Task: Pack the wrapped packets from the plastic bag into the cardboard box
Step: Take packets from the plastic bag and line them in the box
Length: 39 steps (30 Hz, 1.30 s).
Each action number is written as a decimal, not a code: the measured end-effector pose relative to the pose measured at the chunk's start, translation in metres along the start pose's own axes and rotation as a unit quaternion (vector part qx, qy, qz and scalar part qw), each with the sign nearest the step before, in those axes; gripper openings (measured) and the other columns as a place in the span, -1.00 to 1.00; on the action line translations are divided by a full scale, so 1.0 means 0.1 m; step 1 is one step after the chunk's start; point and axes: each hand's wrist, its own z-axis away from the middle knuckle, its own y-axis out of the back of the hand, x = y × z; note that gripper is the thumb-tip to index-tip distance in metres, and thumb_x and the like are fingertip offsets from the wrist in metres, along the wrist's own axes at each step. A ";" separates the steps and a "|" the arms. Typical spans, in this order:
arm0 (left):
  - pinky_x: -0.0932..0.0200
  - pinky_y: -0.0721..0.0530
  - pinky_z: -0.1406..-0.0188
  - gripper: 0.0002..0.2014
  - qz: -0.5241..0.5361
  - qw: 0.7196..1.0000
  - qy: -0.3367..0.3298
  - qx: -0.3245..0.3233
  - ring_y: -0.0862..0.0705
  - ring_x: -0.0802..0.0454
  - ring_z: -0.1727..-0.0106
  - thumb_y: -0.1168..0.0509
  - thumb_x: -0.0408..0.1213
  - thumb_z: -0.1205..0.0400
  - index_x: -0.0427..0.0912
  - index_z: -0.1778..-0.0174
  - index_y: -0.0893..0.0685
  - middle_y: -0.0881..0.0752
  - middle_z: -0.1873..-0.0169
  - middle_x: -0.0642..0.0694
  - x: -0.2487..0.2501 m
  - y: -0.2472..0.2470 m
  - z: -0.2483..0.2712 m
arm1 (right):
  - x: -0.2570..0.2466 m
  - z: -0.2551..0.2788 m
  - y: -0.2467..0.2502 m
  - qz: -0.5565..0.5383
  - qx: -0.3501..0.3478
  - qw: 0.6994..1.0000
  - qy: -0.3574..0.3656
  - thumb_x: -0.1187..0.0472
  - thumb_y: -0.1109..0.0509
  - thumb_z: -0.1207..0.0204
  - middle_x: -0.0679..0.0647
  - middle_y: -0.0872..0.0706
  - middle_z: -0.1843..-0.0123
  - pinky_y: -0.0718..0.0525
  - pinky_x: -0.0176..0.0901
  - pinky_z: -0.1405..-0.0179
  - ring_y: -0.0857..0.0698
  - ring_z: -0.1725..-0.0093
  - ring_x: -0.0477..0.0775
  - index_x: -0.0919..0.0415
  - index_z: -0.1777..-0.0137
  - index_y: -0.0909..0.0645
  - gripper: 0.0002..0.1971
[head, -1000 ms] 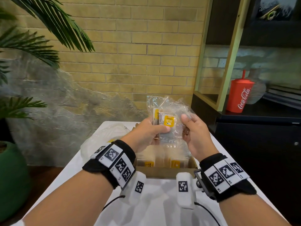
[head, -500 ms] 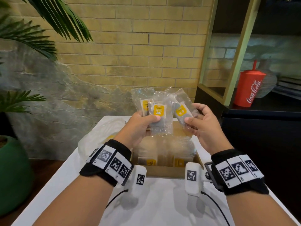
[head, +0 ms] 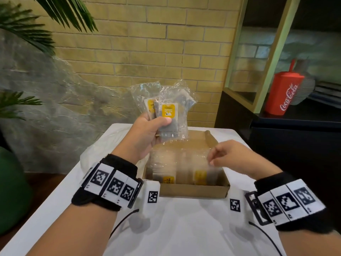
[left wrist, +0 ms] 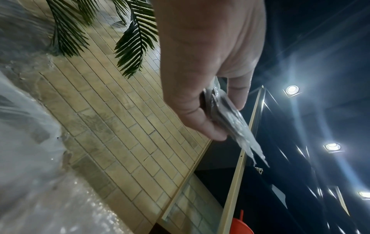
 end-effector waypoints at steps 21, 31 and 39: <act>0.08 -0.75 0.14 -0.80 -0.053 0.998 0.036 -0.021 -0.76 0.03 0.10 -0.29 -0.42 -0.61 -0.14 -0.11 -0.65 -0.78 0.09 -0.09 -0.02 -0.07 0.09 | -0.50 -0.03 -0.04 -0.251 0.051 0.965 0.058 -0.05 -0.45 -0.42 -0.03 -0.72 -0.10 -0.69 -0.13 -0.05 -0.72 -0.09 -0.04 0.02 -0.24 -0.53 -0.58; 0.29 -0.71 0.23 -0.74 -0.089 0.992 0.073 -0.050 -0.75 0.15 0.13 -0.20 -0.14 -0.67 -0.08 -0.25 -0.56 -0.77 0.04 0.00 -0.07 -0.14 0.12 | -0.53 -0.22 -0.30 -0.354 0.017 0.931 0.085 0.05 -0.62 -0.17 0.15 -0.77 -0.13 -0.65 0.26 -0.23 -0.75 -0.15 0.17 0.12 -0.21 -0.59 -0.42; 0.25 -0.71 0.24 -0.79 -0.126 0.987 0.085 -0.049 -0.68 0.14 0.13 -0.21 -0.12 -0.67 -0.05 -0.14 -0.67 -0.75 0.02 -0.08 -0.08 -0.16 0.12 | -0.50 -0.26 -0.31 -0.344 0.056 0.936 0.039 0.03 -0.49 -0.34 0.26 -0.74 -0.10 -0.72 0.24 -0.01 -0.72 -0.08 0.31 0.18 -0.04 -0.66 -0.68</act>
